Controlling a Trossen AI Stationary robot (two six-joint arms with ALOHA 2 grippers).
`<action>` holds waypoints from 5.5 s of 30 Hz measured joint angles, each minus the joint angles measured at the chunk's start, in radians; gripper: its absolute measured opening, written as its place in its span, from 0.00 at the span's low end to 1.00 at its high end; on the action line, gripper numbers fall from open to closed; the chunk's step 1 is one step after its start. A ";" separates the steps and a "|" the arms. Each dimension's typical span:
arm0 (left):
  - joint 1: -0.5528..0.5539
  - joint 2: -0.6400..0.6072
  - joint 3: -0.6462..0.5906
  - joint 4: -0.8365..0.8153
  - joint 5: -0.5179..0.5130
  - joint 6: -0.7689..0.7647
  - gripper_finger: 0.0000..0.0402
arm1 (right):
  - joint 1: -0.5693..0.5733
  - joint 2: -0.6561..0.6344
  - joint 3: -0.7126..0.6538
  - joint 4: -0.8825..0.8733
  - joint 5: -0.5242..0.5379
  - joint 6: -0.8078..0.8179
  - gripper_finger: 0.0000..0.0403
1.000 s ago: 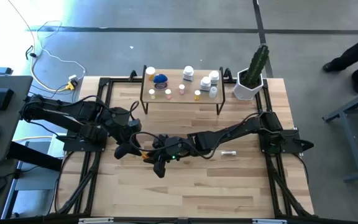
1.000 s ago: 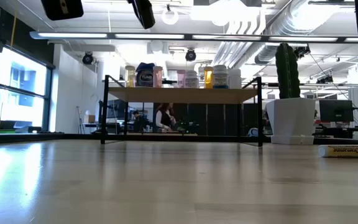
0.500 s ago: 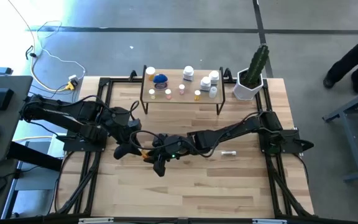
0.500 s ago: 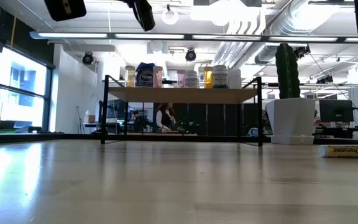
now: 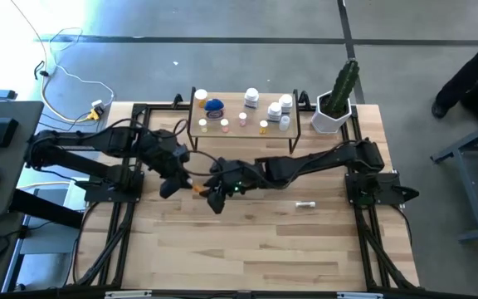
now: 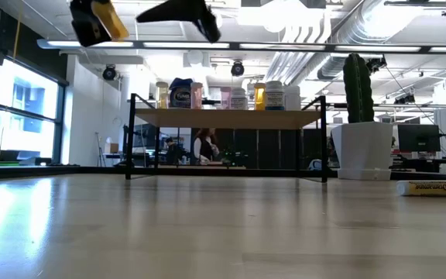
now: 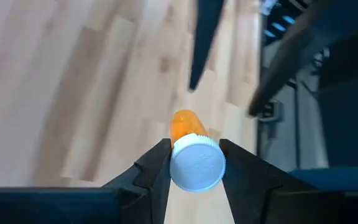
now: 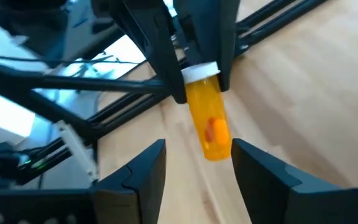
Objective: Pick and place medicine bottles onto shelf by color
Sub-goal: Put the small orange pill bottle on the shelf, then put the white yellow pill bottle on the shelf
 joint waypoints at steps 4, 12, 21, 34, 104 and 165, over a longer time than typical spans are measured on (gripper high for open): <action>0.072 -0.001 0.000 -0.022 -0.007 0.052 0.29 | -0.018 -0.031 0.000 -0.062 0.052 -0.002 0.43; 0.212 -0.002 0.085 -0.150 -0.082 0.226 0.29 | -0.066 -0.069 0.000 -0.120 0.109 -0.027 0.43; 0.382 0.011 0.228 -0.225 -0.314 0.438 0.29 | -0.146 -0.112 0.000 -0.131 0.121 -0.052 0.43; 0.620 0.186 0.476 -0.280 -0.408 0.569 0.29 | -0.312 -0.223 -0.001 -0.225 0.112 -0.134 0.43; 0.689 0.644 0.594 -0.402 -0.273 0.455 0.42 | -0.561 -0.289 -0.001 -0.487 0.004 -0.310 0.43; 0.694 0.372 0.811 -0.459 -0.224 0.525 0.50 | -0.490 -0.401 0.000 -0.809 0.009 0.024 0.43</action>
